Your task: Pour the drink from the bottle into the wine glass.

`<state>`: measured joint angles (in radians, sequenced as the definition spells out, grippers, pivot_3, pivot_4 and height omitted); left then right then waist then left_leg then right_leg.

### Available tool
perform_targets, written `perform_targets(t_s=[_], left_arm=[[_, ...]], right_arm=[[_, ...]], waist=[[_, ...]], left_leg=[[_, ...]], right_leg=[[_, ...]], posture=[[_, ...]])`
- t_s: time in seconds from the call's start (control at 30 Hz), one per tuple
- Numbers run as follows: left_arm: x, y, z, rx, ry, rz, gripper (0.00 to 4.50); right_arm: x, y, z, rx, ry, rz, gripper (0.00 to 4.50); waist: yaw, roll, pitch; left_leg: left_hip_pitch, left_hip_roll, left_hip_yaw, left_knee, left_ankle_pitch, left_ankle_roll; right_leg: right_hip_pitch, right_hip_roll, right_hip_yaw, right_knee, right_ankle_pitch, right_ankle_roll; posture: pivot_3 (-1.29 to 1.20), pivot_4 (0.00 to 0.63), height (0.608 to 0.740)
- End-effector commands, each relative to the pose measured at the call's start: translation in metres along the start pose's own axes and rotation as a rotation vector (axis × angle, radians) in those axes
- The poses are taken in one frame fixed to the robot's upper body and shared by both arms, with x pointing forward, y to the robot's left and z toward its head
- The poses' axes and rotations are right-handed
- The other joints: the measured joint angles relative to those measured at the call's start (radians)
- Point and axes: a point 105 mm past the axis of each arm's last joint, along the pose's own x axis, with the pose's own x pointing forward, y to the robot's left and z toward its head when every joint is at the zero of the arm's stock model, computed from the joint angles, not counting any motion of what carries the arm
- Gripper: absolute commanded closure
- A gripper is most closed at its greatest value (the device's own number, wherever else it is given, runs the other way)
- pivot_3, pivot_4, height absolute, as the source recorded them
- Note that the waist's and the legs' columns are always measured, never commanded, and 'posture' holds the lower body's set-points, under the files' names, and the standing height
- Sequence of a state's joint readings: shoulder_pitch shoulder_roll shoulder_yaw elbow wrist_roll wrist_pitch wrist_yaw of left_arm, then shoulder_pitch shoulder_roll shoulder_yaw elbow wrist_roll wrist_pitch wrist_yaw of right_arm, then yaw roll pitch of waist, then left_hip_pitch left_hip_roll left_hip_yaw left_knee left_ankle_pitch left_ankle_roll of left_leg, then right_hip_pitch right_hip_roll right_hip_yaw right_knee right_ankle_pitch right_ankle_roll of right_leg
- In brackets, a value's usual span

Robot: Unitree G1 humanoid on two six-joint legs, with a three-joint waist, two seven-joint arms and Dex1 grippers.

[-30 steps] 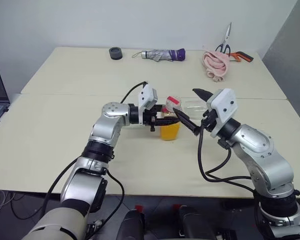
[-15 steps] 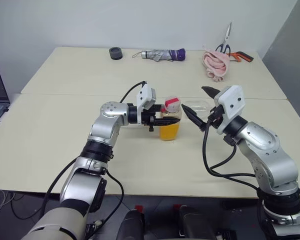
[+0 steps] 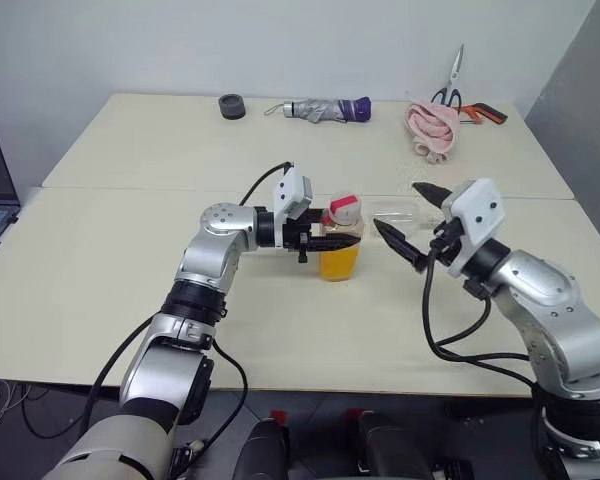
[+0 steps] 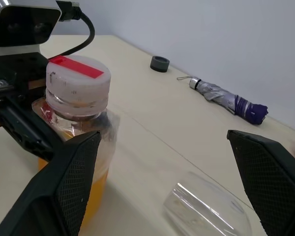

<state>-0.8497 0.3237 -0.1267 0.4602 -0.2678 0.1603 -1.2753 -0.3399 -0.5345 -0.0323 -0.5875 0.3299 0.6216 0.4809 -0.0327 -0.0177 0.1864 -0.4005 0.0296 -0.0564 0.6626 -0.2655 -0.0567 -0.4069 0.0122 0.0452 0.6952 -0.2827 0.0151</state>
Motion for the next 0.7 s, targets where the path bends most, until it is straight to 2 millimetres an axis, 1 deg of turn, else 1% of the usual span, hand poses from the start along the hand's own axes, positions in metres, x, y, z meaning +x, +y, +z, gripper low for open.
perform_targets(t_s=[0.03, 0.4, 0.53, 0.7], left_arm=[[0.0, 0.002, 0.018, 0.068, -0.045, 0.005, 2.68], [-0.003, 0.002, 0.019, 0.07, -0.047, 0.011, 2.68], [-0.003, 0.002, 0.019, 0.072, -0.047, 0.01, 2.68], [-0.003, 0.001, 0.02, 0.073, -0.053, 0.009, 2.68]], right_arm=[[-0.007, -0.001, 0.015, -0.026, -0.044, 0.009, 0.13], [-0.015, 0.007, 0.011, -0.032, -0.022, 0.112, 0.13], [-0.015, 0.01, 0.014, -0.011, -0.048, 0.135, 0.13], [-0.01, 0.014, 0.021, 0.028, -0.088, 0.153, 0.13]], waist=[[0.0, 0.0, 0.0], [0.0, 0.0, 0.0], [0.0, 0.0, 0.0], [0.0, 0.0, 0.0]], left_leg=[[0.0, 0.0, 0.0, 0.0, 0.0, 0.0], [0.0, 0.0, 0.0, 0.0, 0.0, 0.0], [0.0, 0.0, 0.0, 0.0, 0.0, 0.0], [0.0, 0.0, 0.0, 0.0, 0.0, 0.0]], right_leg=[[0.0, 0.0, 0.0, 0.0, 0.0, 0.0], [0.0, 0.0, 0.0, 0.0, 0.0, 0.0], [0.0, 0.0, 0.0, 0.0, 0.0, 0.0], [0.0, 0.0, 0.0, 0.0, 0.0, 0.0]], posture=[[0.0, 0.15, 0.74], [0.0, 0.15, 0.74], [0.0, 0.15, 0.74], [0.0, 0.15, 0.74]])
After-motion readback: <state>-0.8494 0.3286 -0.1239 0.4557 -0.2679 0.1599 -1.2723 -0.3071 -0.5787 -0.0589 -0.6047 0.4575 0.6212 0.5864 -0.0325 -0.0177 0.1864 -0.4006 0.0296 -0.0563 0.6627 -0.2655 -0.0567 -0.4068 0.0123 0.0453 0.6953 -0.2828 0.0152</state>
